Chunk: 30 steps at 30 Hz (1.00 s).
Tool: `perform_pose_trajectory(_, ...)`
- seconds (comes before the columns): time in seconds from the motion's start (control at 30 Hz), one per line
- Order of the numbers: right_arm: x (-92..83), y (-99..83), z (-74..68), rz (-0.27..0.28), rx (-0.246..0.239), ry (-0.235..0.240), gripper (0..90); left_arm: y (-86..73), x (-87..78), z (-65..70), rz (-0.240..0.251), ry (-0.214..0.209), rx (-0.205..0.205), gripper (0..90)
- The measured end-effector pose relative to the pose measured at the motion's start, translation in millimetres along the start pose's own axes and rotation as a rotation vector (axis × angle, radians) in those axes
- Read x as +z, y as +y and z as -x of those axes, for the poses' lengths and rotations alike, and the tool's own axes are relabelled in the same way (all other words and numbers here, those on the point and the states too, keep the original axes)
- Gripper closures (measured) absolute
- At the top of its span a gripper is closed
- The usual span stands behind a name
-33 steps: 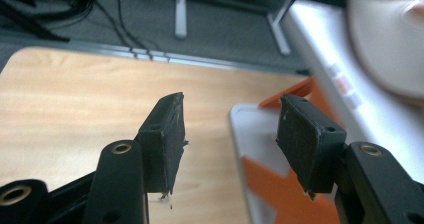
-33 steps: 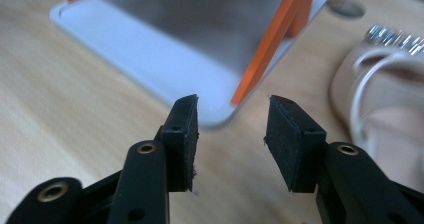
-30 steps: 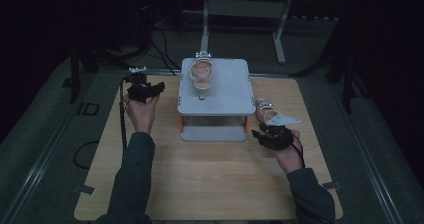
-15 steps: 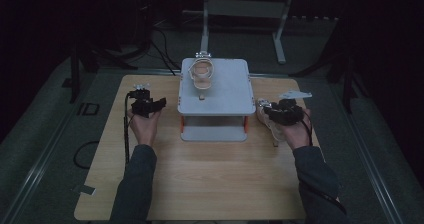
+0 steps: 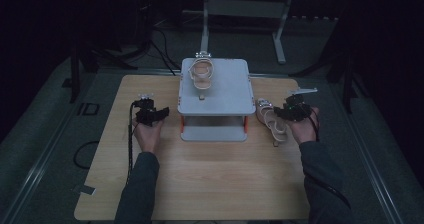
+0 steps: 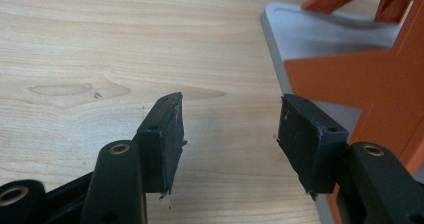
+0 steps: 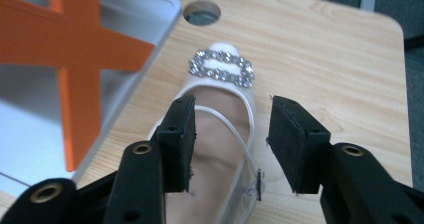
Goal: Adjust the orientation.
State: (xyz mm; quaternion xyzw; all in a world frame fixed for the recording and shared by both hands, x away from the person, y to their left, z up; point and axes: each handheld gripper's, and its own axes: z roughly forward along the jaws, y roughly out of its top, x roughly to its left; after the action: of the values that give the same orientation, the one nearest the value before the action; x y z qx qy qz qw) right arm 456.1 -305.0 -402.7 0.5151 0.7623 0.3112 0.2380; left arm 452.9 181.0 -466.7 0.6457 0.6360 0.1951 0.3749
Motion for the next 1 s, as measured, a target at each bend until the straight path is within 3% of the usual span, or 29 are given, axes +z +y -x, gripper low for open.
perform_pose_trajectory(0.2, 12.5, -5.4, 5.0, -0.062, 0.026, -0.005, 55.8, -13.3, 9.7, -1.6, -0.029, 0.01, 0.007, 43.9)
perform_pose_trajectory(0.57, 29.6, -12.4, 10.6, -0.161, 0.061, -0.014, 59.4, -24.5, 14.4, 0.9, -0.014, 0.005, 0.023, 43.7)
perform_pose_trajectory(0.7, 38.4, -13.8, 15.3, -0.232, 0.126, 0.003, 64.5, -28.7, 18.4, 4.3, -0.023, -0.001, 0.042, 42.8)
perform_pose_trajectory(0.87, 42.9, -13.7, 19.3, -0.266, 0.192, 0.012, 66.4, -31.8, 20.1, 5.7, -0.018, -0.004, 0.05, 42.7)
perform_pose_trajectory(1.0, 44.8, -11.8, 21.4, -0.29, 0.212, 0.004, 68.3, -32.7, 19.9, 5.6, -0.013, -0.008, 0.051, 42.7)
